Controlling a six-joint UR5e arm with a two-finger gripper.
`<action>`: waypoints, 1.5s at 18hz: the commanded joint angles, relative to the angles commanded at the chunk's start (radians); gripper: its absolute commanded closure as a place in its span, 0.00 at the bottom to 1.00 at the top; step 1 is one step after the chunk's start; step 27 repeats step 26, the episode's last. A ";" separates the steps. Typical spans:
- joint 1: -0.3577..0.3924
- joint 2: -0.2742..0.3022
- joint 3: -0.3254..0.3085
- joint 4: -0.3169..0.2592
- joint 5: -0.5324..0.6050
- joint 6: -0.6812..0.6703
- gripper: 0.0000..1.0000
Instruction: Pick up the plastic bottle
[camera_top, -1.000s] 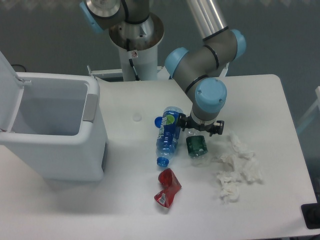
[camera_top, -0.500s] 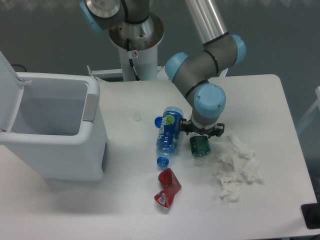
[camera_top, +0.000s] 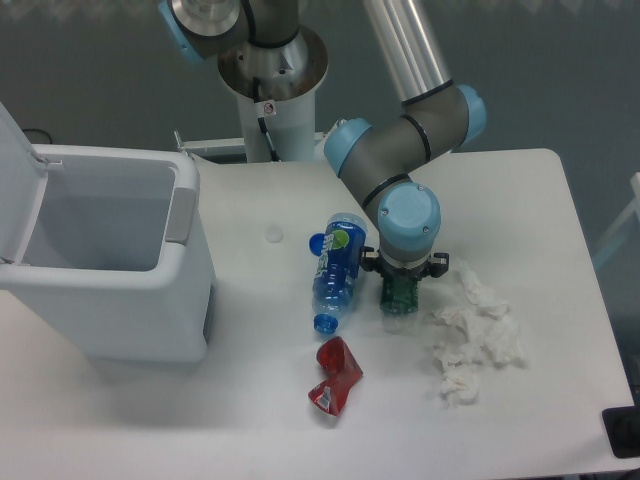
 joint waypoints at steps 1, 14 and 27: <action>0.000 0.000 0.017 -0.002 0.000 0.000 0.67; -0.003 0.063 0.169 -0.029 -0.015 0.061 0.64; -0.017 0.143 0.279 -0.258 -0.097 0.339 0.74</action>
